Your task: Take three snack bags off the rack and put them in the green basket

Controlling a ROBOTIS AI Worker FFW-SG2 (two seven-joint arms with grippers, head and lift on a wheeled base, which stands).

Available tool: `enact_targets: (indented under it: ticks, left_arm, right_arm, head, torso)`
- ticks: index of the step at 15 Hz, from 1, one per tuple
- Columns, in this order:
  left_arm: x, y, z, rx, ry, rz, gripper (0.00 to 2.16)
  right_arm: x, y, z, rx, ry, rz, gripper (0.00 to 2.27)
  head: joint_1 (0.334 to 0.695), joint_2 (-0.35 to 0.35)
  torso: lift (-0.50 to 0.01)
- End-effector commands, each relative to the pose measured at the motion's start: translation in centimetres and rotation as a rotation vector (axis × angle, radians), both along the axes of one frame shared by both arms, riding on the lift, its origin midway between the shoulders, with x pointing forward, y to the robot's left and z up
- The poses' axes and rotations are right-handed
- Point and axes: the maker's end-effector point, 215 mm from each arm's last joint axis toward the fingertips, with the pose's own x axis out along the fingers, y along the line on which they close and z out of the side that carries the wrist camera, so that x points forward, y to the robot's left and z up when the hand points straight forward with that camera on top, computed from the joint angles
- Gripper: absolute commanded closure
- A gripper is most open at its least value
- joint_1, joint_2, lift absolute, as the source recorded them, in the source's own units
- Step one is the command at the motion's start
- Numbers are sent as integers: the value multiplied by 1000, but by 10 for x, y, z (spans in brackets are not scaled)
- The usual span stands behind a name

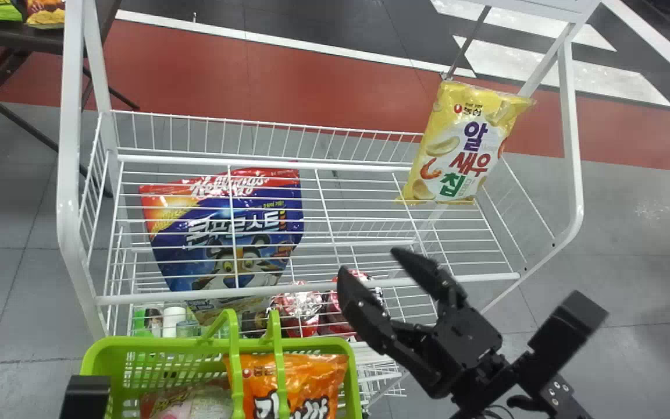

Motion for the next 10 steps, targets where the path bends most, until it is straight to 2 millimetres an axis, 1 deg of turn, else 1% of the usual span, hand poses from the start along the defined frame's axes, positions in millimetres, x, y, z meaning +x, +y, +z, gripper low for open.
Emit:
enact_targets:
  ticks: [1, 3, 4, 5, 7, 10]
  left_arm:
    - [-1, -1, 0, -2, 2, -3, 1231]
    - [-2, -2, 1, -3, 2, -4, 1231]
    - [-3, -2, 1, -3, 3, -4, 1231]
    - [-3, -2, 1, -5, 2, -3, 1231]
    - [-4, -1, 1, -8, 5, -5, 1231]
    - [-2, 0, 1, -13, 0, 0, 1231]
  right_arm:
    - [2, 6, 29, -19, -123, -55, 83]
    - [1, 9, 50, -49, -203, -163, 83]
    - [3, 8, 49, -31, -189, -194, 83]
    - [3, 6, 45, -20, -171, -213, 83]
    - [0, 1, 23, 6, -87, -224, 83]
    - [-6, -3, 17, -7, -63, -225, 87]
  head:
    - [695, -350]
    - [695, -350]
    - [695, -350]
    - [695, -350]
    - [695, -350]
    - [695, -350]
  torso:
    - [-22]
    - [-22]
    - [-22]
    - [-22]
    - [-22]
    - [-22]
